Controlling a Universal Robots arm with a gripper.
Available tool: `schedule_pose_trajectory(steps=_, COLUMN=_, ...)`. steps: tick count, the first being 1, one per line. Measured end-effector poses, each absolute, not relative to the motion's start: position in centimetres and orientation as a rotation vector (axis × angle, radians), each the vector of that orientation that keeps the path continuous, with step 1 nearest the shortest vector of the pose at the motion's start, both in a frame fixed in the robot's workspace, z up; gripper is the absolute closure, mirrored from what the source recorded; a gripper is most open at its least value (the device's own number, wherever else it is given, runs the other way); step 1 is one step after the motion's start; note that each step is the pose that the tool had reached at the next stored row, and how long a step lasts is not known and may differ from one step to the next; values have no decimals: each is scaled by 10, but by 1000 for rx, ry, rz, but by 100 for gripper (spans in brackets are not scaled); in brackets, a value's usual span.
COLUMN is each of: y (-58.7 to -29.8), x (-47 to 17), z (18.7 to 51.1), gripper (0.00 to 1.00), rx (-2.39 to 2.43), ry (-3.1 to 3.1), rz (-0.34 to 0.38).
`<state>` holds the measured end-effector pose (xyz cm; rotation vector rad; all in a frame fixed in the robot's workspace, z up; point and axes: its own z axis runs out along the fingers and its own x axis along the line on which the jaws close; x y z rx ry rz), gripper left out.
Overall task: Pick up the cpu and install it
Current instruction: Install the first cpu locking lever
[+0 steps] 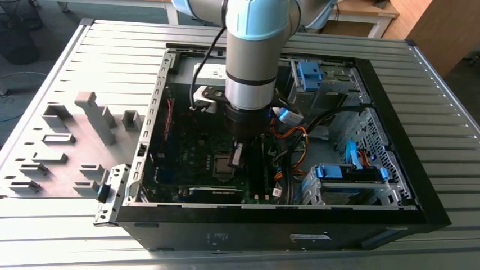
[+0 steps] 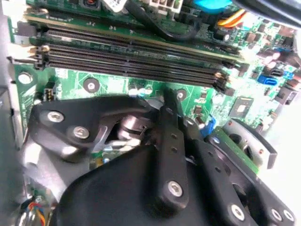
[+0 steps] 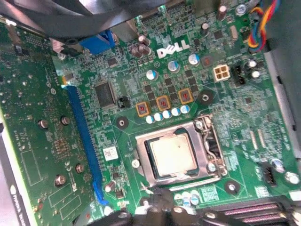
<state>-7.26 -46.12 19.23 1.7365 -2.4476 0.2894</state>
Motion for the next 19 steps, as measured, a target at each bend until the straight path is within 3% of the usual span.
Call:
schedule_pose_trajectory(steps=14, y=-462, x=-73, z=243, gripper=89, rx=1744, ry=-2458, rz=266)
schedule_pose_trajectory(steps=19, y=-462, x=-73, z=243, gripper=89, rx=1778, ry=-2508, rz=164)
